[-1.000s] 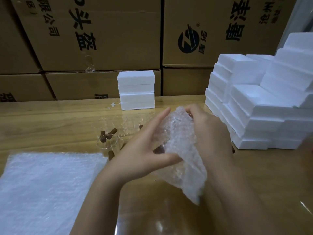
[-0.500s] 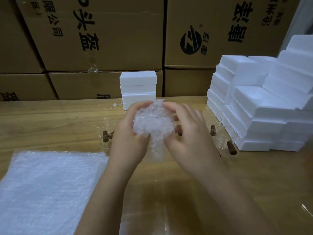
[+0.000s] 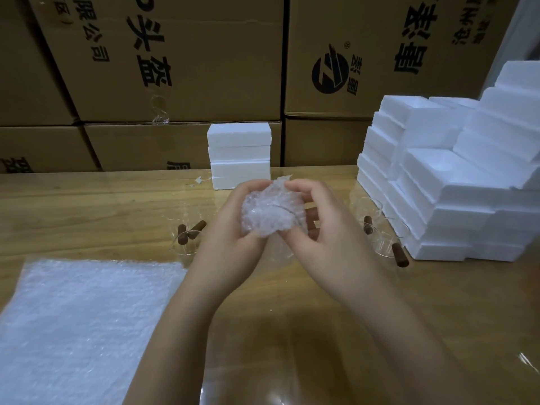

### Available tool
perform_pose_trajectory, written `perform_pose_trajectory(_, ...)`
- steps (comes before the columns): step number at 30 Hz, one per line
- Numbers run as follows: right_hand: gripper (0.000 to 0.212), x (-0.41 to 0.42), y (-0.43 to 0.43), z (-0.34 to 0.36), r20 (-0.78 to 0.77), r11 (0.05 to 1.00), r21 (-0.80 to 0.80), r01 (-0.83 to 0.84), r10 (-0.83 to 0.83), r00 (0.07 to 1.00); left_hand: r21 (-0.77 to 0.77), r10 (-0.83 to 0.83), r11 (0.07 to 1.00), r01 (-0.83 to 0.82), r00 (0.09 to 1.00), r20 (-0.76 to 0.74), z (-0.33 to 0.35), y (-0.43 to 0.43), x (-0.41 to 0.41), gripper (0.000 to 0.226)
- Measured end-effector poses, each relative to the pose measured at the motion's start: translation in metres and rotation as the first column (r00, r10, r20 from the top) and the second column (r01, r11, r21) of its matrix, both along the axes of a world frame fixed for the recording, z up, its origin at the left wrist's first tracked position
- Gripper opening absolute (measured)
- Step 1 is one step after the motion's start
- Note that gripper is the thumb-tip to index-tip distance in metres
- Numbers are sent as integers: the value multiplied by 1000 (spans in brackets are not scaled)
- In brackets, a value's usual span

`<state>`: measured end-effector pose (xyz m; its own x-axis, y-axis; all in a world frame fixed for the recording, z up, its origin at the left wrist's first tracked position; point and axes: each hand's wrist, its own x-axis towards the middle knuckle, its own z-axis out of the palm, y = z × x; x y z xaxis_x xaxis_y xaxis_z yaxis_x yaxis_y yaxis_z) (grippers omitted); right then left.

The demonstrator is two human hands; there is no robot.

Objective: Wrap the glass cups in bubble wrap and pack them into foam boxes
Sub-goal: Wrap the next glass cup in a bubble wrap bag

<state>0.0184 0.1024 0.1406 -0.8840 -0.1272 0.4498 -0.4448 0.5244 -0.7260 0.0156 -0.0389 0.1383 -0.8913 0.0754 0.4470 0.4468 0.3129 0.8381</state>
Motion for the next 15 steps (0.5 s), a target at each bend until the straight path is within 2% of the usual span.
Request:
perform_pose_trajectory(2,40,0,1,0,-3,998,-49,49,-49,999,-8,-112,994,112,993,28,1,-5,3,47)
perform_pose_trajectory(6,46,1,3,1,-13,991,-85,103,-104,994,113,-314,946,305,946,73,6,-14,10,62)
perform_pose_trajectory(13,51,5,0,2,-59,985,-68,159,-163,985,47,-192,980,193,981,-18,8,-3,11,40)
perform_pose_trajectory(15,50,5,-1,3,-76,988,-47,146,-150,986,-22,-118,993,117,989,-94,8,-1,11,29)
